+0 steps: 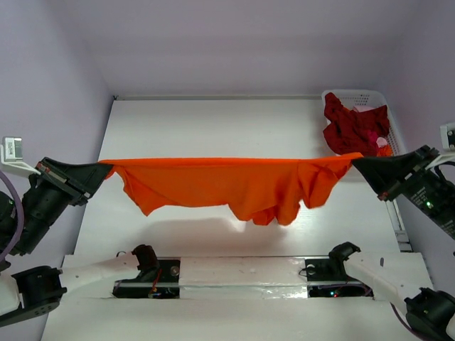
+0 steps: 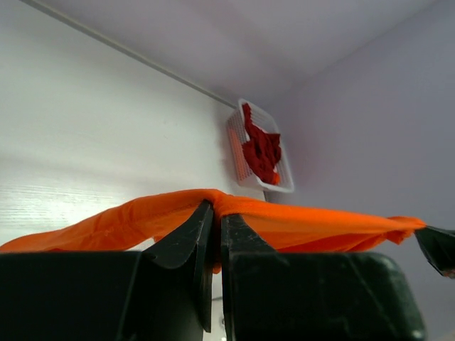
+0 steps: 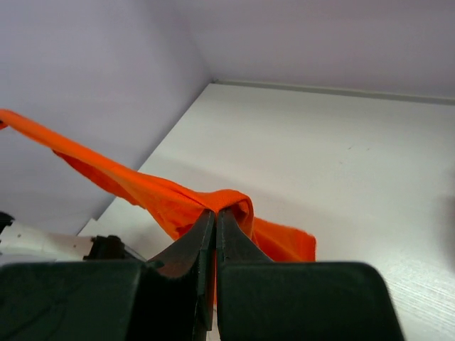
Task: Fold and stack the t-shirts
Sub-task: Flatten the tshirt out
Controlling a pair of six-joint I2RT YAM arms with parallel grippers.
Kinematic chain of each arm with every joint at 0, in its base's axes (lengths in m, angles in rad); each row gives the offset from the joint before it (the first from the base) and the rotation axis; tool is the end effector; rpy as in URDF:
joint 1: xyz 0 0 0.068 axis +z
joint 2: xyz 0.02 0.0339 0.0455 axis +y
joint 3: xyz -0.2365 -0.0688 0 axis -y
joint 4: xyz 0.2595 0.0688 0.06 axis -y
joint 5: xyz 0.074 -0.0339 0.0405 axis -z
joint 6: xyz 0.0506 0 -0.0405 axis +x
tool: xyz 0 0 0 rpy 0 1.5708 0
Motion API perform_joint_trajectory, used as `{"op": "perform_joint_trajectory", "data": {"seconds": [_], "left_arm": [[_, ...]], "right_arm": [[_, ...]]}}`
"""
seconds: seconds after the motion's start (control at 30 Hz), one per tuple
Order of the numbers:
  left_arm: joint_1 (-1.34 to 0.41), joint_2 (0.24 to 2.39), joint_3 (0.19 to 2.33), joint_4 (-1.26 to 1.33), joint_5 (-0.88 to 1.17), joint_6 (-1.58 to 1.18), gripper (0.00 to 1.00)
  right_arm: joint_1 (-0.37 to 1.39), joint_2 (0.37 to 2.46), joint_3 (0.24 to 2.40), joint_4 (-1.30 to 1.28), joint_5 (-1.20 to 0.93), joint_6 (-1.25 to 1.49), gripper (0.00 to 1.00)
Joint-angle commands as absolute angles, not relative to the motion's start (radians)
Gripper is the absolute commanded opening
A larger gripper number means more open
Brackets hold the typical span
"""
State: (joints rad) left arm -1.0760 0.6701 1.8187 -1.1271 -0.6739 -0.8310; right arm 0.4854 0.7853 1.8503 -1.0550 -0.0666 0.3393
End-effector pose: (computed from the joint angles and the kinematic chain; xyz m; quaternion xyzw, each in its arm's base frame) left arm 0.0277 0.0152 0.5241 -0.1538 0.6841 -0.4161 0.5790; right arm 0.0431 0.0265 0.5380 -0.0749 0.6996 0.3061 0.6413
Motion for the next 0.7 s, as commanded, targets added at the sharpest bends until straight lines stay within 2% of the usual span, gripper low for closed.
{"op": "perform_joint_trajectory", "data": {"seconds": [0.0,0.33,0.67], "left_arm": [[-1.068,0.626,1.839,-1.106,-0.596,-0.836,0.00],[-1.068,0.505,1.755,-0.971,-0.427,-0.792,0.00],[-1.068,0.425,1.785,-0.855,-0.264,-0.733,0.00]], "right_arm": [[0.474,0.727,1.824,-1.051,-0.104,0.330,0.00],[0.474,0.558,1.733,-0.968,-0.273,0.362,0.00],[0.474,0.503,1.928,-1.046,-0.331,0.370,0.00]]}}
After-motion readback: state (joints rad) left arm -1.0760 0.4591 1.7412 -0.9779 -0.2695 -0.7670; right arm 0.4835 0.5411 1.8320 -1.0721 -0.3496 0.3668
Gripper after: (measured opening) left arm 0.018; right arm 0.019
